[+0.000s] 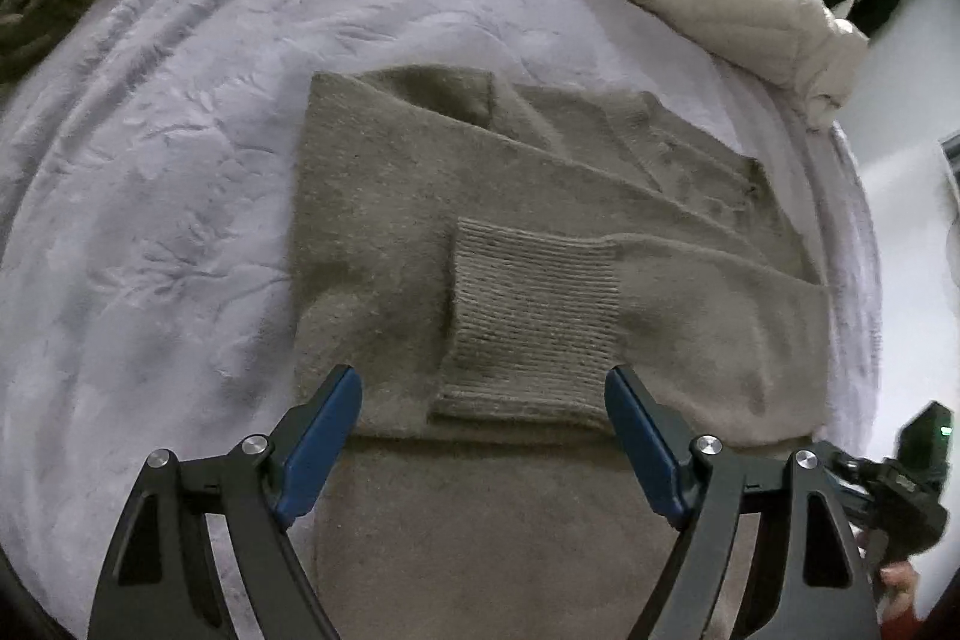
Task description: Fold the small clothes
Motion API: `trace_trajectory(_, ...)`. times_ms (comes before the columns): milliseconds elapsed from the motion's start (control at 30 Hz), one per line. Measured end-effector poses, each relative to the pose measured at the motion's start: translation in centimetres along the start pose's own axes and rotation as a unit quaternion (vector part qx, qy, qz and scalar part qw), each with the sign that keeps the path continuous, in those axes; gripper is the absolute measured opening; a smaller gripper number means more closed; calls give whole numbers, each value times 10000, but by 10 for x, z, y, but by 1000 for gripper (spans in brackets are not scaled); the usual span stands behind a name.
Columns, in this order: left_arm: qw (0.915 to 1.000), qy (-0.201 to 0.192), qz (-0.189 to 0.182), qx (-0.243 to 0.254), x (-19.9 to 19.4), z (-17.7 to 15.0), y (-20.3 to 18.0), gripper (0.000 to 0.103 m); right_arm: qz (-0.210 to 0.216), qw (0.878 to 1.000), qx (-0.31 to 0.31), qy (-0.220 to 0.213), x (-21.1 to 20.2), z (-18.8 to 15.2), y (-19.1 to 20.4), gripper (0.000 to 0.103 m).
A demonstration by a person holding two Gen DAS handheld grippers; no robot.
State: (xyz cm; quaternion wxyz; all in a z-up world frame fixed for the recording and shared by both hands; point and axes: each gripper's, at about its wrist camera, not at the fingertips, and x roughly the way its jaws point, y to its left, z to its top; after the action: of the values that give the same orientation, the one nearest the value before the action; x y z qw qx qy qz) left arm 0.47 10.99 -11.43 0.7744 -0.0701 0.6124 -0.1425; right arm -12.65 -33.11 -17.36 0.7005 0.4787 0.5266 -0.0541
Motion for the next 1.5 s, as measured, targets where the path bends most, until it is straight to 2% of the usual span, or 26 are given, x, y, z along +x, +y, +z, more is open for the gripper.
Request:
trace_trajectory(100,9976,-28,683,115,2,-4,3,83,-369,9989,-179,-246,-11,5,2,59)
trace_trajectory(200,9972,-57,751,31,-4,-7,21,83,-714,9956,-307,-521,-22,14,0,59)
trace_trajectory(267,9981,26,593,-157,-3,-6,37,83,-568,9970,-117,-508,-23,22,-13,59)
trace_trajectory(333,9986,324,35,-416,7,-4,53,83,-395,9979,97,-496,-18,29,-26,59)
trace_trajectory(400,9949,535,-507,-688,17,-3,63,81,-79,9983,437,-368,-7,37,-42,58)
trace_trajectory(467,9938,510,-728,-669,18,-2,63,50,177,9977,627,-197,0,42,-48,27)
trace_trajectory(500,9946,446,-719,-600,15,-3,61,42,182,9982,553,-137,0,42,-45,19)
trace_trajectory(533,9957,329,-698,-508,11,-3,60,24,139,9991,370,-152,-5,43,-40,19)
trace_trajectory(567,9969,260,-602,-424,8,-2,60,22,79,9995,225,-189,-8,42,-36,19)
trace_trajectory(633,9974,201,-577,-382,9,-1,63,22,-191,9995,-149,-197,-11,43,-32,19)
trace_trajectory(700,9980,225,-471,-368,10,-4,67,22,-400,9989,-220,-79,-3,45,-35,19)
trace_trajectory(867,9989,61,-219,-411,-3,-7,69,22,-440,9988,-163,-132,-1,43,-36,22)
trace_trajectory(967,9992,26,131,-380,-14,-11,68,22,-488,9987,-34,-128,-12,37,-35,42)
trace_trajectory(1000,9991,36,263,-330,-18,-13,67,32,-506,9986,-38,-148,-17,34,-34,51)
trace_trajectory(1033,9988,35,413,-263,-21,-15,64,62,-537,9984,-58,-173,-22,31,-33,57)
trace_trajectory(1067,9980,-31,601,-182,-25,-18,61,81,-576,9981,-87,-193,-26,26,-30,57)
trace_trajectory(1133,9971,-200,737,8,-38,-24,56,81,-591,9980,-111,-184,-32,18,-26,58)
trace_trajectory(1200,9973,-84,718,90,-46,-31,51,81,-559,9983,-78,-162,-37,8,-22,60)
trace_trajectory(1267,9975,-13,695,140,-51,-38,42,81,-507,9986,-50,-117,-40,-3,-16,68)
trace_trajectory(1400,9965,136,712,427,-57,-50,19,81,-527,9985,-177,-16,-43,-24,0,69)
trace_trajectory(1500,9952,256,686,648,-59,-60,0,82,-548,9980,-312,43,-45,-38,13,80)
